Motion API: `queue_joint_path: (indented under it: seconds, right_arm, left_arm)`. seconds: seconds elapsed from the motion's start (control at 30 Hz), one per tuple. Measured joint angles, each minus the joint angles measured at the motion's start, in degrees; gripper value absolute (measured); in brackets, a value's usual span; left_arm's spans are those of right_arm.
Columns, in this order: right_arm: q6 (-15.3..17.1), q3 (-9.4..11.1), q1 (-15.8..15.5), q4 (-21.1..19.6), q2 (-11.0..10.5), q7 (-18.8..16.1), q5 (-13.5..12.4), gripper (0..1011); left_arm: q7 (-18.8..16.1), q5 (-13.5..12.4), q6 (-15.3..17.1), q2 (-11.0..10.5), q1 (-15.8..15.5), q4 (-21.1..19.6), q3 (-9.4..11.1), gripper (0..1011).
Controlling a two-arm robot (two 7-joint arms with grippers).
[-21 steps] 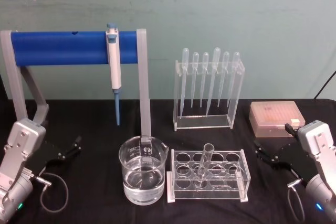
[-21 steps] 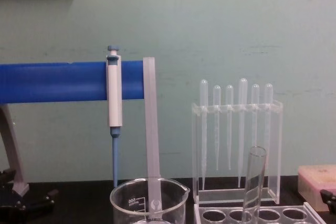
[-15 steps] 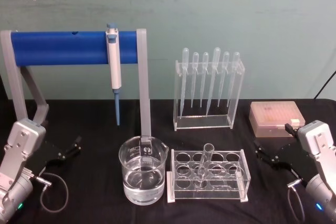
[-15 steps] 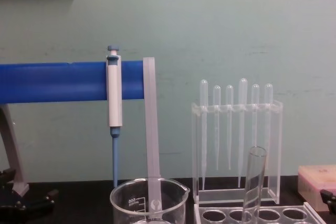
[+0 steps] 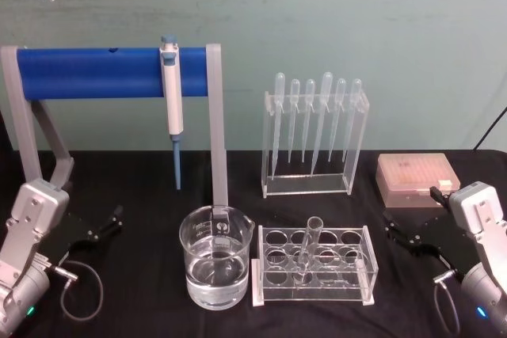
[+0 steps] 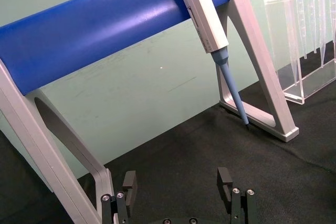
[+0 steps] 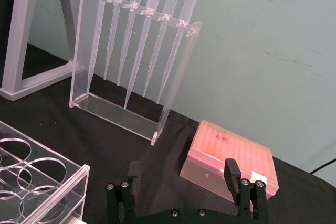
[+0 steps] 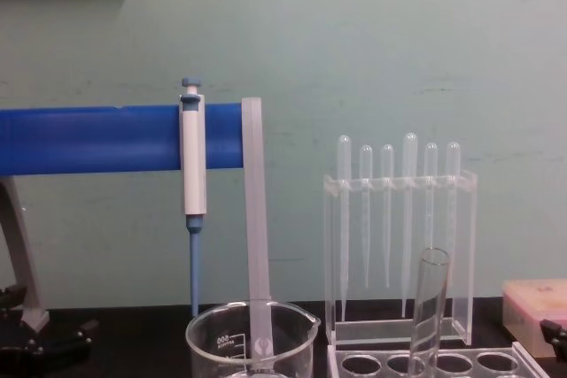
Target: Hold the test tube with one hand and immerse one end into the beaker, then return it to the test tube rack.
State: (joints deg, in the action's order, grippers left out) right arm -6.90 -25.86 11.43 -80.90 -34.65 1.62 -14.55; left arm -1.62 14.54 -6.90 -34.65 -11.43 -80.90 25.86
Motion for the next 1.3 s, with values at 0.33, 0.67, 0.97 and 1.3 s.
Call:
queue_joint_path:
  seconds: [0.33, 0.67, 0.97, 1.3]
  right_arm:
    - [0.0, 0.0, 0.0, 0.0, 0.0, 0.0, 0.0, 1004]
    - [0.0, 0.0, 0.0, 0.0, 0.0, 0.0, 0.0, 1004]
    - [0.0, 0.0, 0.0, 0.0, 0.0, 0.0, 0.0, 1004]
    - [-2.1, 3.0, -2.3, -4.5, -0.5, -1.8, -0.8, 1004]
  left_arm:
    - [0.0, 0.0, 0.0, 0.0, 0.0, 0.0, 0.0, 1000]
    - [0.0, 0.0, 0.0, 0.0, 0.0, 0.0, 0.0, 1000]
    - [0.0, 0.0, 0.0, 0.0, 0.0, 0.0, 0.0, 1000]
    - [0.0, 0.0, 0.0, 0.0, 0.0, 0.0, 0.0, 1000]
